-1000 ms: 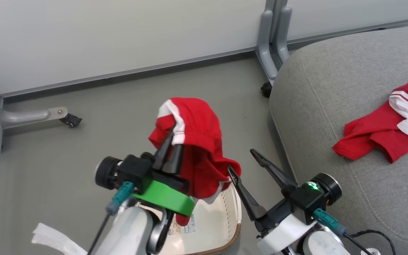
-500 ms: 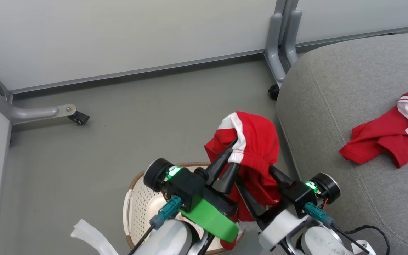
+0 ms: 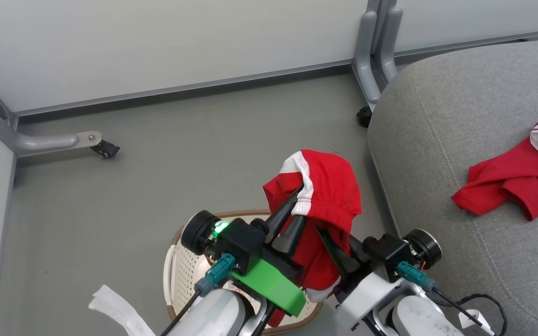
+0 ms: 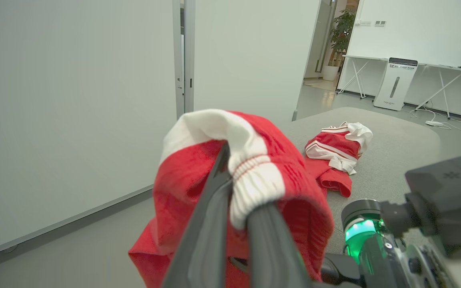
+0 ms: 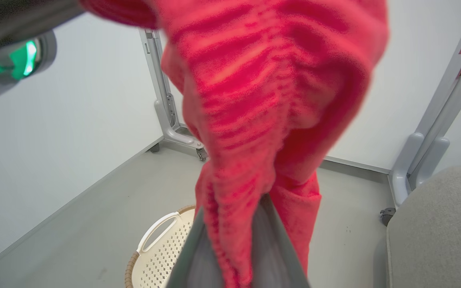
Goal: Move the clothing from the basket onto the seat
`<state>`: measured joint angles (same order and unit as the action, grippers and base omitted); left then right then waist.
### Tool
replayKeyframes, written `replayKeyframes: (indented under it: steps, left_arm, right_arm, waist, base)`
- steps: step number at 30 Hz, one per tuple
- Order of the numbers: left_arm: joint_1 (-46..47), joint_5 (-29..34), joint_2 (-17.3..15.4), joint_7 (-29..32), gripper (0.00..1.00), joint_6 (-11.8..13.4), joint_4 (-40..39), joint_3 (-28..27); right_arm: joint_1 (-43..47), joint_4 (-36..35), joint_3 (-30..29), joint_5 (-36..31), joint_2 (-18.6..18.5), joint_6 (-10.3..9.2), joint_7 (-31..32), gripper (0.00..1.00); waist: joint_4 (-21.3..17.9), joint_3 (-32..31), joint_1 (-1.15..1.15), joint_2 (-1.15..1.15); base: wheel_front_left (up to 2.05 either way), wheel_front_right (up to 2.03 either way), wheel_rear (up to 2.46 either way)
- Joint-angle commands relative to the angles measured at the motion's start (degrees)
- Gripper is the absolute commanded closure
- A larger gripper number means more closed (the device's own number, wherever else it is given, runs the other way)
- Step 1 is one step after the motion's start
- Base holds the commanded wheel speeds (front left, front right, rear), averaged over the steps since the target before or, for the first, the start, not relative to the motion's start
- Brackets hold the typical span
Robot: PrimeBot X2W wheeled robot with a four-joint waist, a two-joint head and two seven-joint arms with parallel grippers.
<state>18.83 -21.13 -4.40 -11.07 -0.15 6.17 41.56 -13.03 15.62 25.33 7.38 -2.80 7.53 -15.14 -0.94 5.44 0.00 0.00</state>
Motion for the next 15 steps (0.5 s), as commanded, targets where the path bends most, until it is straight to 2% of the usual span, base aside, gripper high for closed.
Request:
replayKeyframes:
  steps: [1,6,7,8,15]
  left_arm:
    - [0.3,-0.4,-0.5,0.1,1.0,0.3,0.4,-0.3]
    - [0.0,0.3,-1.4,0.1,1.0,1.7,1.6,-0.8]
    - [0.0,0.7,-1.5,0.1,0.6,2.1,1.9,-0.8]
    - [-0.1,1.0,-1.6,0.3,0.0,2.6,2.2,-0.9]
    - [0.1,1.7,-2.2,0.9,0.0,3.1,3.2,-0.1]
  right_arm:
    - [-0.6,-0.4,0.0,0.6,-0.2,-0.08,0.0,1.0]
    - [-0.7,-0.9,0.6,1.7,-0.2,-0.08,0.0,1.0]
    - [-0.7,-1.0,0.6,1.9,-0.2,-0.08,0.0,1.0]
    - [-0.8,-1.0,0.6,1.9,-0.2,-0.08,0.0,1.0]
    - [-0.6,-2.0,0.4,3.1,-0.2,-0.08,0.0,1.0]
  waist:
    - [0.1,0.2,0.0,0.0]
    - [-0.3,0.4,0.0,0.0]
    - [-0.3,0.5,0.0,0.0]
    - [-0.4,0.6,0.0,0.0]
    - [-0.7,1.2,0.0,0.0]
  base:
    - [0.0,0.0,0.0]
    - [0.0,0.0,0.0]
    - [0.0,0.0,0.0]
    - [0.0,0.0,0.0]
    - [0.0,0.0,0.0]
